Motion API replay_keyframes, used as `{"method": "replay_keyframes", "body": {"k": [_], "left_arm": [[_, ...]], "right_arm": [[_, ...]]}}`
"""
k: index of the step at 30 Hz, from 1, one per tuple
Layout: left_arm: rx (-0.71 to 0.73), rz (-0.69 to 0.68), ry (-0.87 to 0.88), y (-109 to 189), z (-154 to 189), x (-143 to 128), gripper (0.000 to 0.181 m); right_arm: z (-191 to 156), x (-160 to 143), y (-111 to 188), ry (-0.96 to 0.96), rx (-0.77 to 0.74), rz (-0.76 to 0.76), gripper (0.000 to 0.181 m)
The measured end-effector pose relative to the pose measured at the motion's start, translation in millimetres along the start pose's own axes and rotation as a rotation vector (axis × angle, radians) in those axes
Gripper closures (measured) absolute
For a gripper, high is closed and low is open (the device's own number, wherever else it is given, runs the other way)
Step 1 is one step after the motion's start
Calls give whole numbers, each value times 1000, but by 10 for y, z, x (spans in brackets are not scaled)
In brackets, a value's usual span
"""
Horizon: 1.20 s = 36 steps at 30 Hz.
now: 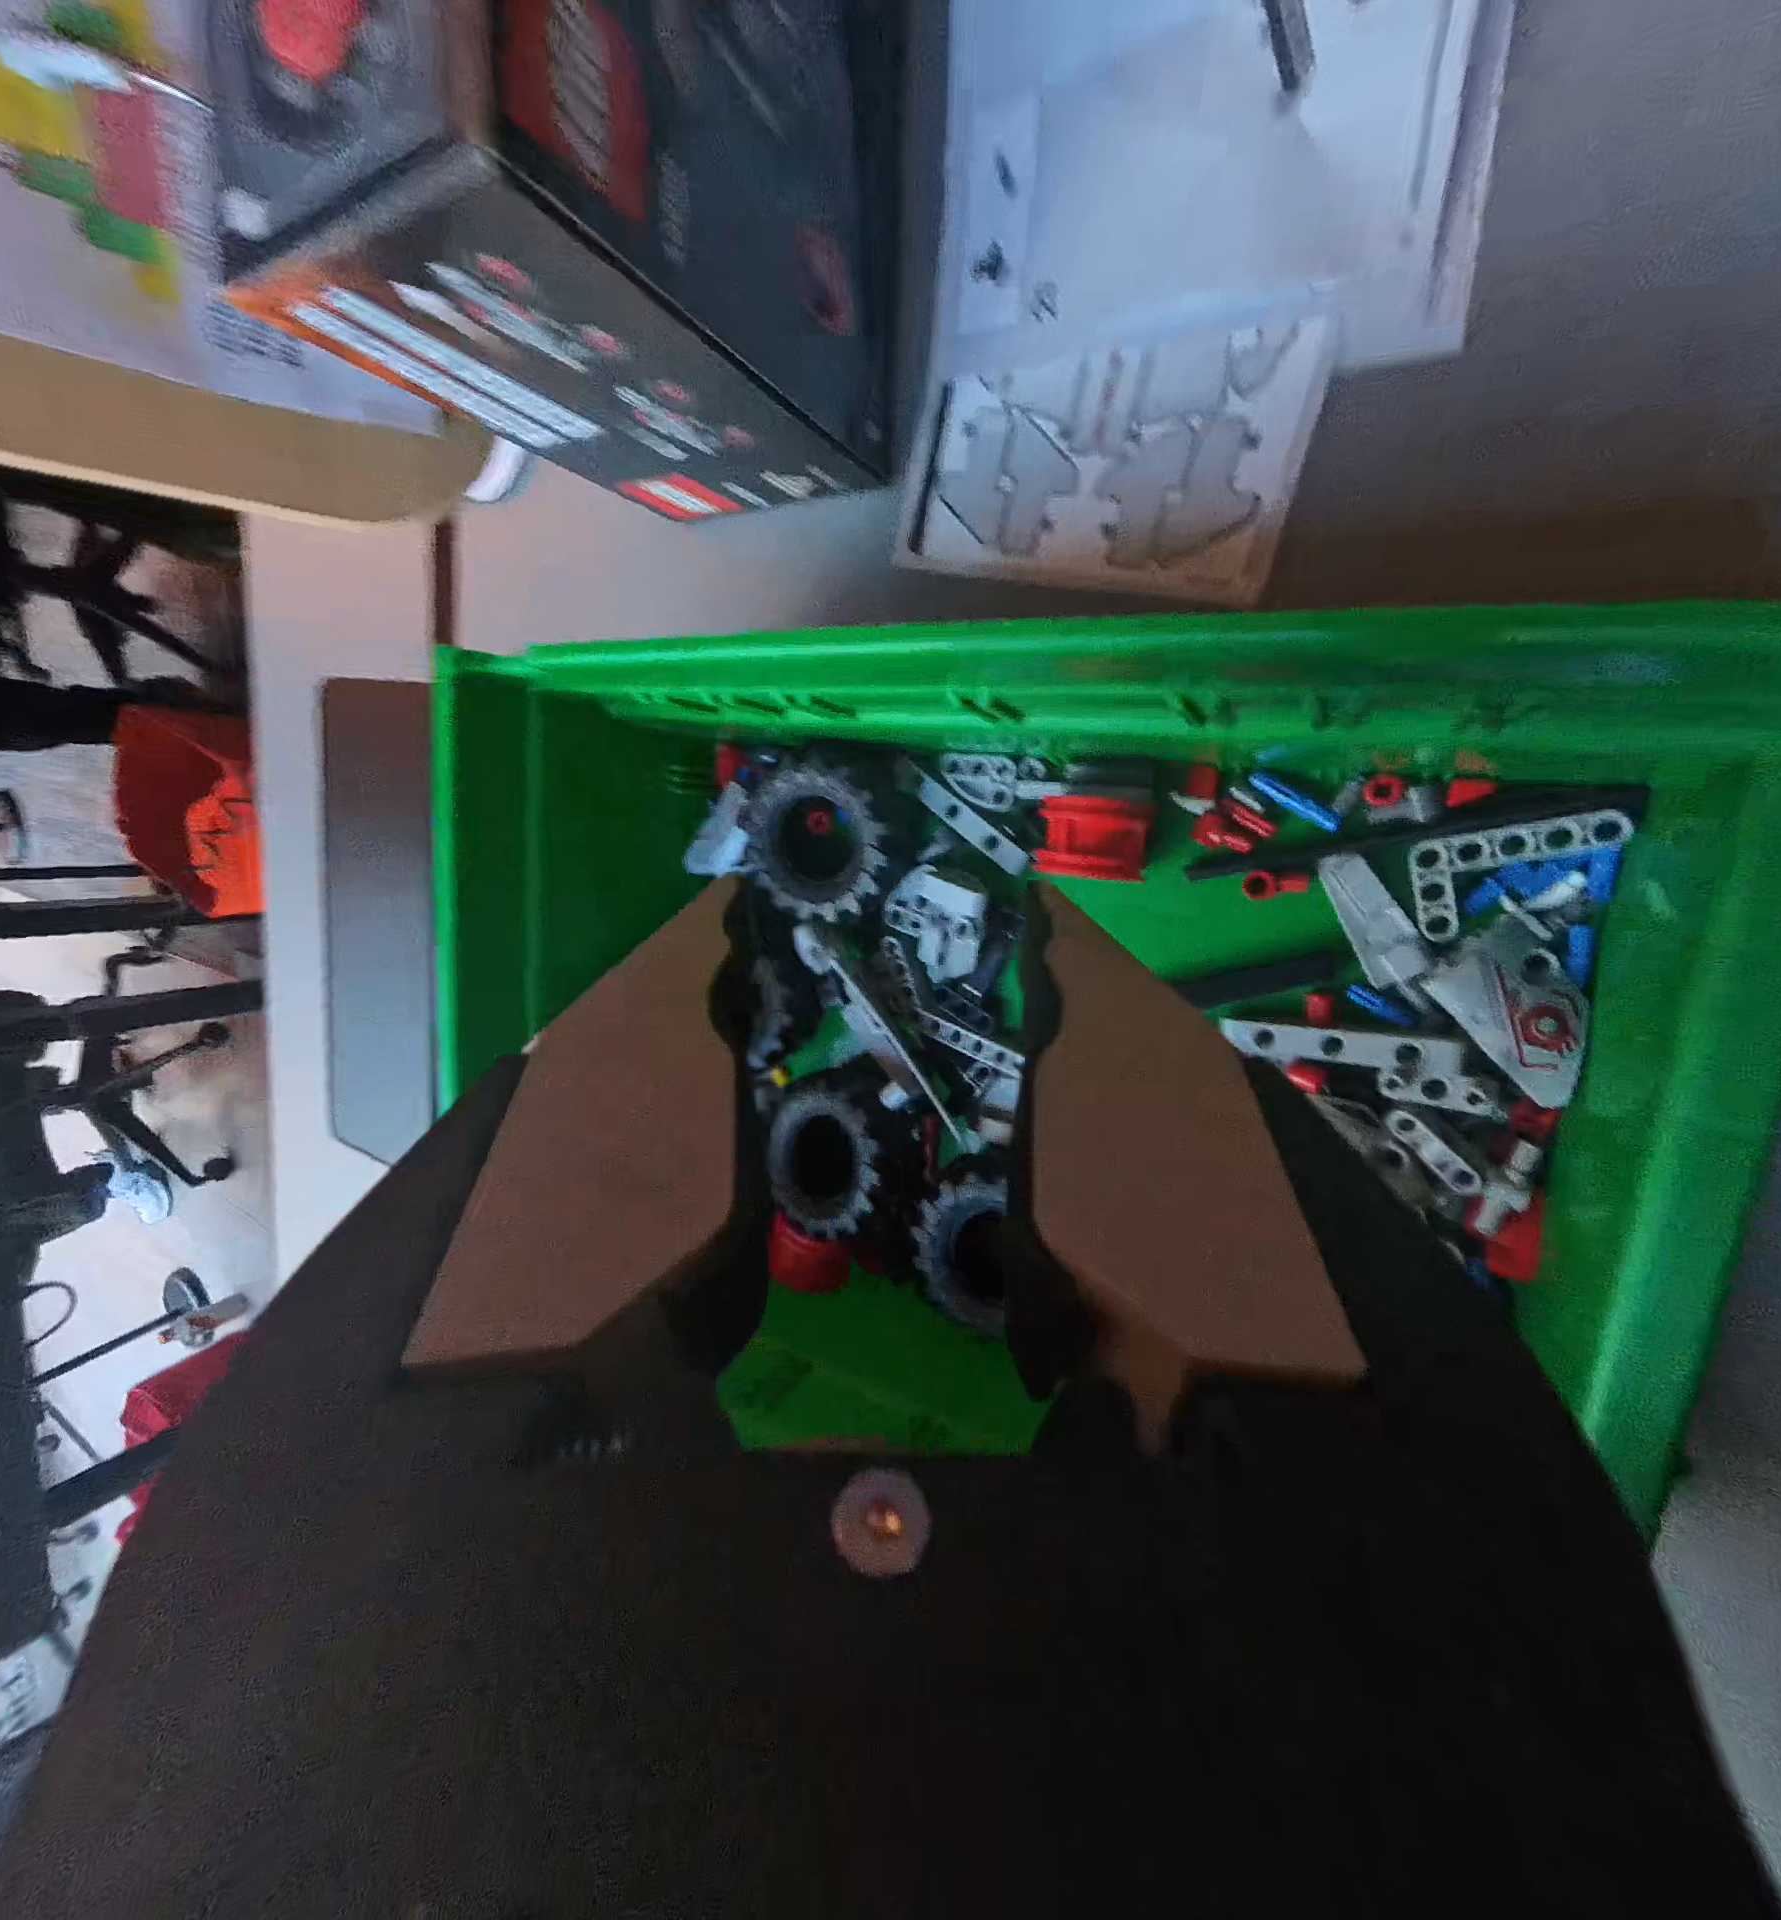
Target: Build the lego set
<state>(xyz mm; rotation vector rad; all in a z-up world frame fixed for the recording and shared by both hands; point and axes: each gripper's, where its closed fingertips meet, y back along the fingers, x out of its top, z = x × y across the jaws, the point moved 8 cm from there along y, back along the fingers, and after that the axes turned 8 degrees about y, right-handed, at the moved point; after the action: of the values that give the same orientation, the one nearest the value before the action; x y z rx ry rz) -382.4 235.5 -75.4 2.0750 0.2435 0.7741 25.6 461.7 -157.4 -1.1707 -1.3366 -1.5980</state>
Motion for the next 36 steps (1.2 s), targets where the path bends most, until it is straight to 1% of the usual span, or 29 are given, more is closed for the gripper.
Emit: {"method": "replay_keyframes", "body": {"k": [1, 3, 5, 6, 8, 9, 10, 11, 12, 13, 14, 16, 18, 19, 20, 21, 23, 25, 26, 27, 28, 29, 30, 31, 32, 33, 34, 35, 36], "left_arm": [[33, 39, 23, 55, -57, 26, 133], [144, 120, 98, 167, -213, 74, 141], [281, 254, 241, 266, -391, 135, 160], [330, 325, 323, 319, -459, 160, 164], [385, 459, 474, 491, -566, 175, 159], [366, 535, 548, 608, -592, 175, 150], [315, 608, 615, 724, -594, 174, 151], [269, 673, 669, 834, -588, 158, 159], [224, 728, 689, 925, -562, 138, 155], [182, 764, 686, 988, -520, 123, 143], [144, 764, 686, 1006, -472, 108, 133], [4, 630, 674, 913, -331, 102, 128], [-78, 474, 681, 737, -203, 93, 100], [-106, 426, 685, 658, -155, 102, 96], [-100, 407, 706, 604, -147, 111, 96], [-90, 428, 739, 582, -160, 131, 96], [-73, 597, 831, 647, -247, 199, 97], [-66, 856, 935, 800, -346, 240, 101], [-107, 968, 939, 883, -358, 250, 100], [-193, 1055, 890, 966, -337, 268, 91], [-349, 1128, 770, 1062, -259, 292, 83], [-482, 1172, 659, 1131, -197, 289, 103], [-515, 1145, 617, 1127, -189, 257, 110], [-457, 1050, 620, 1055, -213, 210, 117], [-361, 900, 658, 932, -246, 139, 124], [-343, 729, 660, 806, -217, 55, 131], [-389, 608, 639, 721, -141, -16, 129], [-400, 544, 645, 664, -87, -82, 130], [-372, 507, 652, 624, -59, -147, 131]], "right_arm": [[-4, 2, 1, 1, 4, 4, 154], [-12, 5, -4, 1, 17, 6, 153], [-20, 7, -5, 0, 29, 10, 154], [-24, 12, -3, -1, 39, 16, 154], [-24, 17, 1, -13, 61, 29, 154], [-20, 20, 7, -21, 70, 37, 154], [-17, 25, 15, -28, 77, 48, 154], [-12, 30, 26, -35, 82, 60, 154], [-9, 34, 36, -41, 86, 70, 154], [-7, 38, 44, -47, 91, 79, 154], [-7, 42, 51, -51, 96, 86, 154], [-7, 48, 57, -55, 103, 95, 154], [-14, 53, 60, -55, 110, 100, 154], [-18, 56, 60, -53, 111, 101, 155], [-21, 57, 61, -51, 112, 102, 155], [-23, 59, 60, -50, 113, 102, 155], [-25, 59, 62, -50, 113, 103, 155], [-24, 60, 69, -52, 109, 106, 155], [-24, 59, 73, -53, 108, 108, 155], [-25, 59, 78, -53, 107, 109, 155], [-28, 59, 82, -54, 107, 110, 155], [-30, 59, 86, -54, 107, 111, 155], [-33, 59, 90, -53, 108, 111, 155], [-33, 59, 90, -52, 107, 110, 155], [-32, 57, 90, -52, 107, 109, 155], [-28, 54, 87, -55, 107, 108, 155], [-23, 51, 85, -59, 106, 105, 155], [-16, 46, 84, -63, 104, 103, 155], [-11, 43, 87, -66, 98, 102, 155]]}}
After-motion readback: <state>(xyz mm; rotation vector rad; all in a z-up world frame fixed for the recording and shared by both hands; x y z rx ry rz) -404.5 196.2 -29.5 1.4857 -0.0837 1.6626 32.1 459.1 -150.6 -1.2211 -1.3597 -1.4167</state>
